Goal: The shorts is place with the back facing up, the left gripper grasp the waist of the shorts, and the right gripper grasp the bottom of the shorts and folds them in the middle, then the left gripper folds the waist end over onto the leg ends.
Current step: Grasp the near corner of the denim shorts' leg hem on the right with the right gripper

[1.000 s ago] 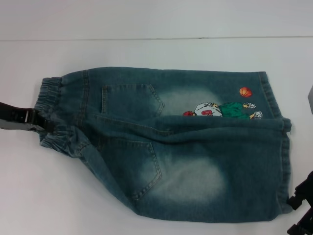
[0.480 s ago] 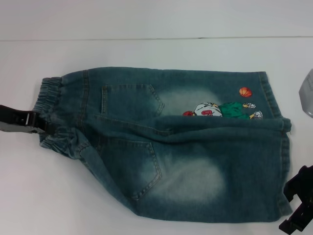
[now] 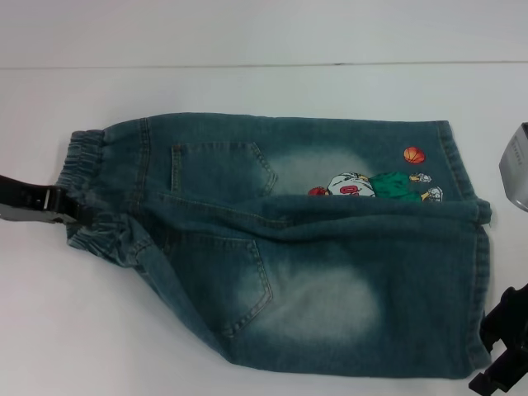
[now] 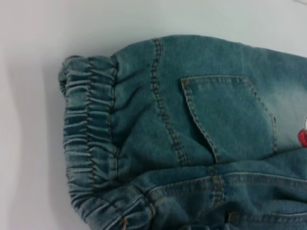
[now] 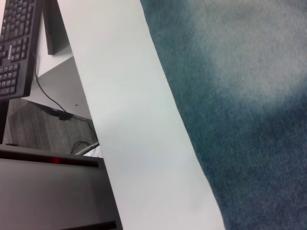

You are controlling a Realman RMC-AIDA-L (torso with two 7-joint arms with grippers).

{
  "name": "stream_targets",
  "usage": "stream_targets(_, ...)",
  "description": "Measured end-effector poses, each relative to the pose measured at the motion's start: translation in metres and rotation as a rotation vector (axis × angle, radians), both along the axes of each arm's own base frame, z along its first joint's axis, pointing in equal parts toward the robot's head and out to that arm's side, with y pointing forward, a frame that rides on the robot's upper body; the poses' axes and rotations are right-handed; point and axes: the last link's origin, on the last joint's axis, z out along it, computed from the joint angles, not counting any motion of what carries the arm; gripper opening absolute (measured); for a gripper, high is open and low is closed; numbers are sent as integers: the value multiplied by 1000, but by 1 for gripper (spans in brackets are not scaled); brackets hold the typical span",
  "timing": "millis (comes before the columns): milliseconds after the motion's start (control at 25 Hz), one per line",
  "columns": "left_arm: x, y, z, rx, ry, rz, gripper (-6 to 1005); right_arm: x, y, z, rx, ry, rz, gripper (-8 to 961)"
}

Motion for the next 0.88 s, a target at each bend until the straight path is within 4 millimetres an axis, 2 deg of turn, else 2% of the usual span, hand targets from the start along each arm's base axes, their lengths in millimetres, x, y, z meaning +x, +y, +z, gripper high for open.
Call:
stream_targets(240,0,0,0,3,-6,0,44,0,0,0,4,11,3,741)
stream_targets(480,0,1,0,8,-9,-2,44,2,0,-2,5,8,-2,503)
stream_targets(560,1,1,0,9,-10,-3,43,2,0,-2,5,8,-2,294)
stream_targets(800,1,1,0,12,-9,-5,43,3,-1,-2,7,11,-2,53)
stream_targets(880,0,2,2,14,-8,-3,43,4,-2,-1,3,24,-6,42)
